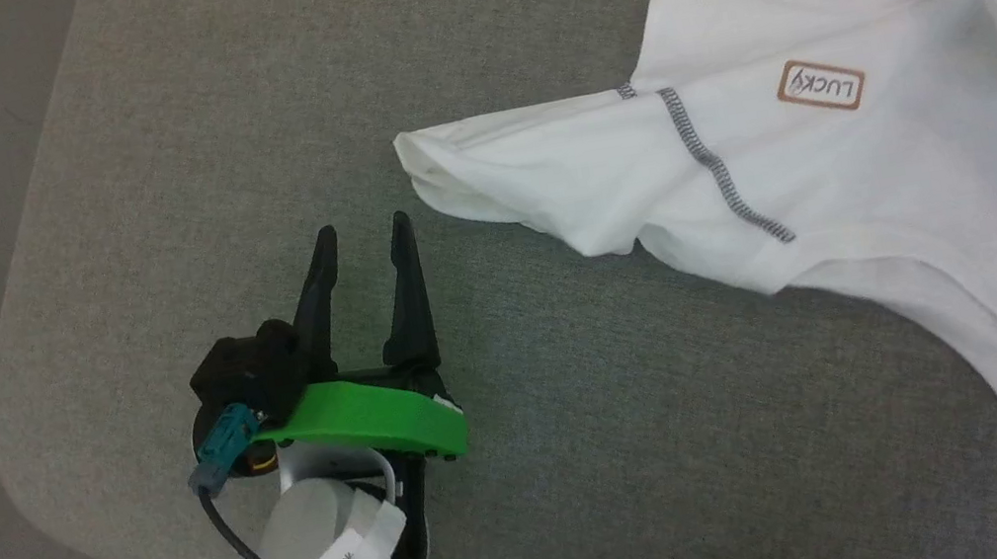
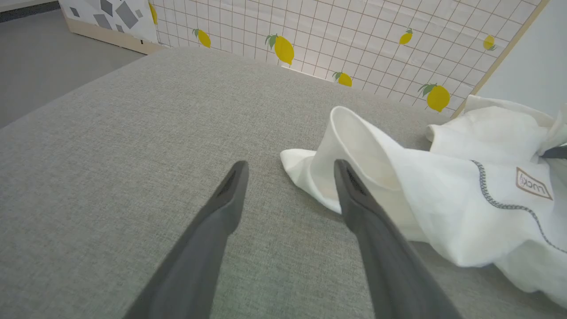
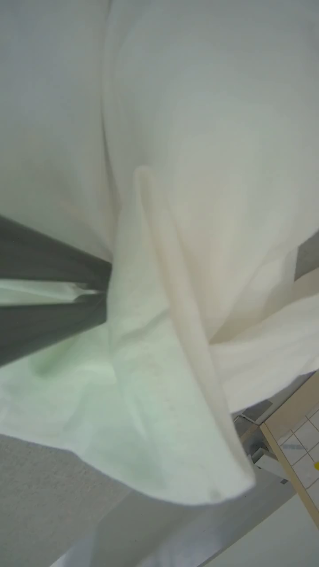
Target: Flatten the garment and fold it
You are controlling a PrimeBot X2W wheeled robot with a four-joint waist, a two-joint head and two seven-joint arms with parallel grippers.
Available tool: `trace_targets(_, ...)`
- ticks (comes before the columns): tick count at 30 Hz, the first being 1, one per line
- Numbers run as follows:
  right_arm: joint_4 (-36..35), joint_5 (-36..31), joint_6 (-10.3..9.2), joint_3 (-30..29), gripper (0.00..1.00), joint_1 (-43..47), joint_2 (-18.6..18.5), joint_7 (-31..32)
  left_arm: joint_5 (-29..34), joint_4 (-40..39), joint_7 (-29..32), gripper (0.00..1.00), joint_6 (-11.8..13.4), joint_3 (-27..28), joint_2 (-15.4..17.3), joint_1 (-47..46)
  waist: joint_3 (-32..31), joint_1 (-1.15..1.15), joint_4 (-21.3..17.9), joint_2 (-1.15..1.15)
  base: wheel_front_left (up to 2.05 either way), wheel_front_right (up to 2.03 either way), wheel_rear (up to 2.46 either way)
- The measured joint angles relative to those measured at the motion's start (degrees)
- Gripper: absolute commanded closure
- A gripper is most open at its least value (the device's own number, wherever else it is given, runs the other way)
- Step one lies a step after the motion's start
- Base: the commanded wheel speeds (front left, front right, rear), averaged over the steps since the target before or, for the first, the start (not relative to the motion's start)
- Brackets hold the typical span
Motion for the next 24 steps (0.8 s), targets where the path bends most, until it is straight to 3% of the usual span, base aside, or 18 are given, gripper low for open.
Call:
trace_targets(5, 1.18, -4.09, 0.00, -2.67, 1.00, -1.70, 0.63, -2.76, 0.00, 0.13, -0.15, 0.00, -0.03, 0.03, -0.15, -0.03, 1.11, 0.00, 1.47, 0.00, 0.00, 0.00, 0.00)
trace_targets(6, 1.30, -4.49, 0.00, -2.66, 0.80, -1.70, 0.73, -3.76, 0.00, 0.22, -0.15, 0.00, -0.03, 0.04, -0.20, -0.03, 0.99, 0.00, 1.40, 0.00, 0.00, 0.00, 0.00)
trace_targets(7, 1.63, -4.50, 0.00, -2.81, 0.00, -1.70, 0.86, -4.68, 0.01, 0.40, -0.15, 0.00, -0.04, 0.11, -0.23, -0.03, 0.79, 0.00, 1.30, 0.00, 0.00, 0.00, 0.00)
trace_targets(15, 2.36, 0.52, -0.01, -6.14, 0.00, -0.18, 4.33, -15.06, 0.19, 2.75, -0.16, 0.00, -0.83, 0.79, -0.12, 0.02, -3.14, 0.00, -0.53, 0.00, 0.00, 0.00, 0.00)
trace_targets(21, -2.98, 7.19, -0.01, -7.72, 0.00, 9.06, 6.33, -22.84, 0.01, 4.15, 0.94, 0.00, -1.09, 1.42, 1.49, 0.65, -8.41, -0.01, -3.12, 0.00, 0.00, 0.00, 0.00)
trace_targets(24, -7.94, 10.15, -0.01, -11.27, 0.00, 16.33, 8.04, -26.38, -0.09, 4.01, 2.37, 0.00, -1.07, 1.52, 2.44, 1.82, -11.40, -0.02, -5.19, 0.00, 0.00, 0.00, 0.00)
